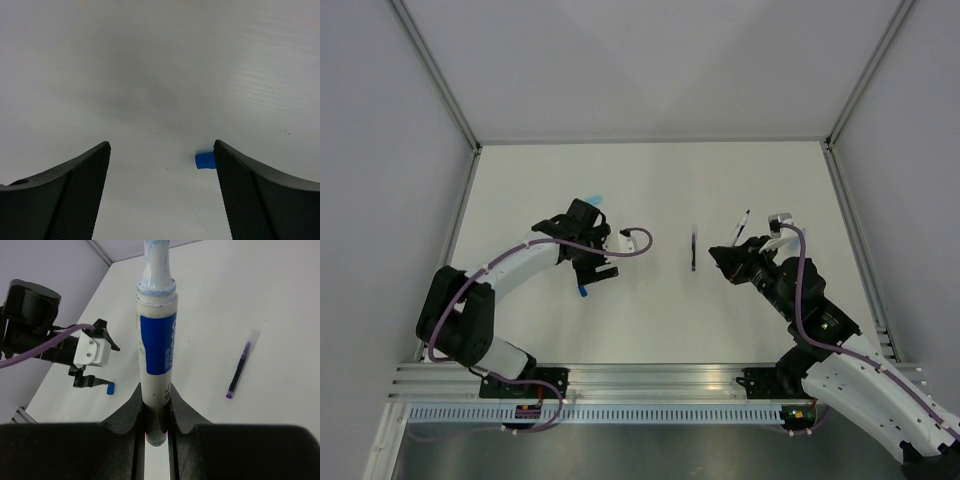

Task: Insert the pens into the pen caps

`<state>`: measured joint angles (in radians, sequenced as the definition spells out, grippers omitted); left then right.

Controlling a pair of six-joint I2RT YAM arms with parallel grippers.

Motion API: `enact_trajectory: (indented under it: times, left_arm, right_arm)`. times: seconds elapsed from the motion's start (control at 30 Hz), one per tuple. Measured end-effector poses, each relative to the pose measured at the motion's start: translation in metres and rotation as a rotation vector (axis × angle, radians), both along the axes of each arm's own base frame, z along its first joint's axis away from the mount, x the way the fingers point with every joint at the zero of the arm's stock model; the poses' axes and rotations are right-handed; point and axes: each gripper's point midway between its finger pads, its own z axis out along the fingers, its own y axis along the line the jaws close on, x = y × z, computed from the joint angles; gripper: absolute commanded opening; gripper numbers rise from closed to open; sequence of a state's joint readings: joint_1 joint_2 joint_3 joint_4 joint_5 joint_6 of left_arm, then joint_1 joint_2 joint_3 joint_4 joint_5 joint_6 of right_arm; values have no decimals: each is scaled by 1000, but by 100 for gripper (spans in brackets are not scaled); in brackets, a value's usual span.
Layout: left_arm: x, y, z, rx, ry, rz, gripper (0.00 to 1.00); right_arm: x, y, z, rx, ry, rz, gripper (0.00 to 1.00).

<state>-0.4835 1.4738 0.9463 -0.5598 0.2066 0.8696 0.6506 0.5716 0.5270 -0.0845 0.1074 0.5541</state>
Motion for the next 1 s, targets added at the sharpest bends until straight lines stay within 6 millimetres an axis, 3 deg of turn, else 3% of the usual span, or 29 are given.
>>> enact_trajectory:
  times: [0.1, 0.3, 0.67, 1.0]
  left_arm:
    - [-9, 7, -12, 69, 69, -59, 87]
    - [-3, 7, -4, 117, 87, -132, 82]
    - [-28, 36, -19, 268, 184, -180, 76]
    - [-48, 46, -33, 356, 220, -250, 70]
  right_arm:
    - [-1, -1, 3, 5, -7, 1, 1]
    - [-4, -2, 9, 19, -23, 2, 1]
    - [-6, -4, 16, 33, -39, 2, 2]
    - [-6, -6, 17, 32, -40, -6, 2]
